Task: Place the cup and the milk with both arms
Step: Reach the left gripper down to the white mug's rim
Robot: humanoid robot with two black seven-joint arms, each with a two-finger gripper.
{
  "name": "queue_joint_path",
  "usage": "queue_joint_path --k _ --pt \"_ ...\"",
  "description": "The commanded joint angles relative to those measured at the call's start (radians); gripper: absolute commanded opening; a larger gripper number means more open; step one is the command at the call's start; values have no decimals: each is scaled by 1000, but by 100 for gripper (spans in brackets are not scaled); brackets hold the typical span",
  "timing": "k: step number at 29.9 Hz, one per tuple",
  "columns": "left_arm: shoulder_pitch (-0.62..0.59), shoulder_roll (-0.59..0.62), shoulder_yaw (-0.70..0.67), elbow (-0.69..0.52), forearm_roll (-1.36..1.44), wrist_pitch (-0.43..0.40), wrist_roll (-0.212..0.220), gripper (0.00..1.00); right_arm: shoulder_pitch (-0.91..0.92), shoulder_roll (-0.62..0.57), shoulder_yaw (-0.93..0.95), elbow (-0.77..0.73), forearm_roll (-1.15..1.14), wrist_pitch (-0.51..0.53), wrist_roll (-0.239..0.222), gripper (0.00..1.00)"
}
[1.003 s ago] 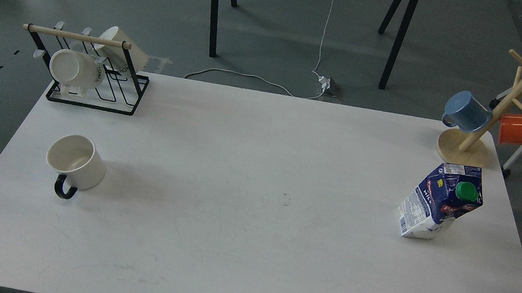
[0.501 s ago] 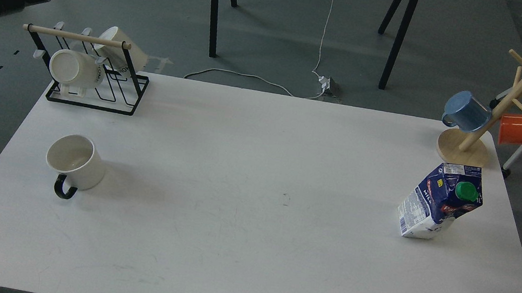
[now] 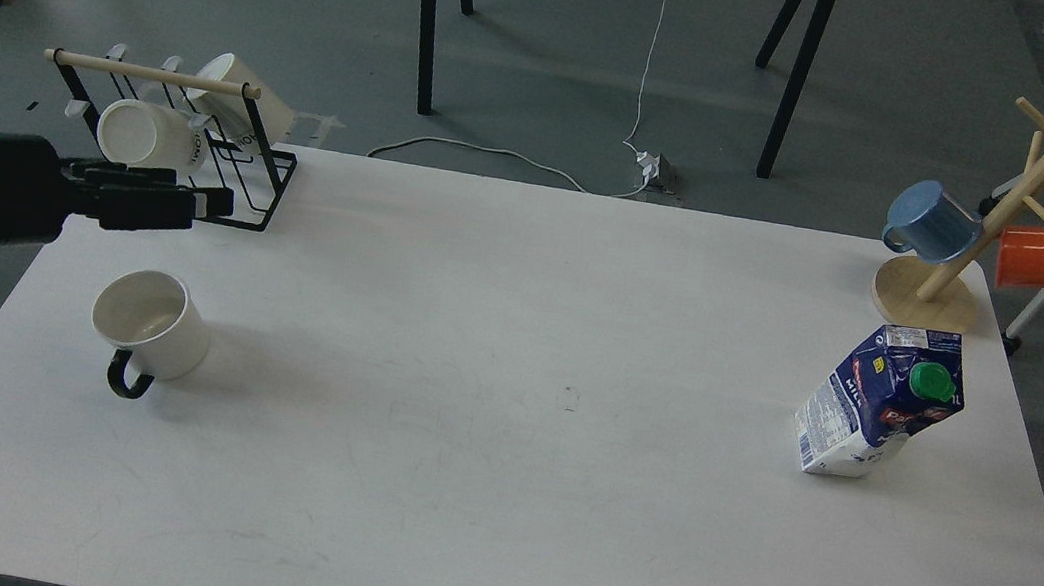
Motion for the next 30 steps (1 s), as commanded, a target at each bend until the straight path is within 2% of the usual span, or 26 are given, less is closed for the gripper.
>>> queue_joint_path --k 1,14,26,30 --pt "4 -1 59 42 97 0 0 100 -3 0 -1 3 0 0 0 99" --pt "9 -87 66 369 101 0 0 100 -20 3 -1 6 0 0 1 99" --pt "9 -173 67 420 103 0 0 100 -22 5 0 6 0 0 1 99" --pt "6 -216 67 486 103 0 0 100 -20 3 2 6 0 0 1 99"
